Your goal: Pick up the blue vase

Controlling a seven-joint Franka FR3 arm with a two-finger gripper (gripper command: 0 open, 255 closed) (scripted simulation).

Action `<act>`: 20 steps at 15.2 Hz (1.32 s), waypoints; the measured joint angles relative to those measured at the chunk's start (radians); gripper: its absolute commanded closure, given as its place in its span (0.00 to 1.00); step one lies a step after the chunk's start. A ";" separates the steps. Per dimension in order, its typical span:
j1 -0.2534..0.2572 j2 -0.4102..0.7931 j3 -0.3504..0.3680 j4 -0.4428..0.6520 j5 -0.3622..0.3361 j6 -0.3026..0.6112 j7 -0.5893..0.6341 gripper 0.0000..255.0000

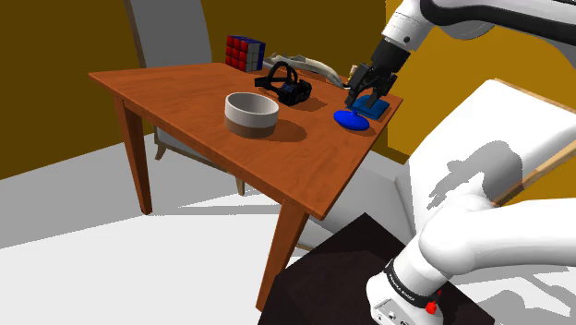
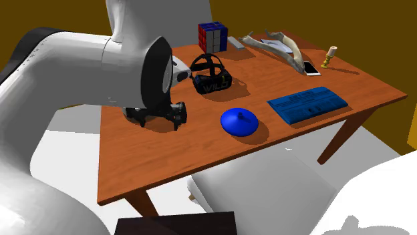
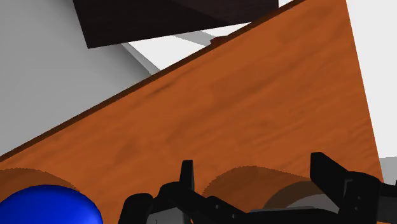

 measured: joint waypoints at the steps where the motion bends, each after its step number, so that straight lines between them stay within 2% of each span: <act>1: 0.000 0.000 0.000 0.000 0.000 0.000 0.000 0.00; 5: -0.018 0.080 -0.051 0.046 -0.028 0.009 -0.051 0.00; 11: -0.045 0.266 -0.146 0.161 -0.066 0.033 -0.151 0.00; 20: -0.083 0.574 -0.273 0.403 -0.063 0.031 -0.301 0.00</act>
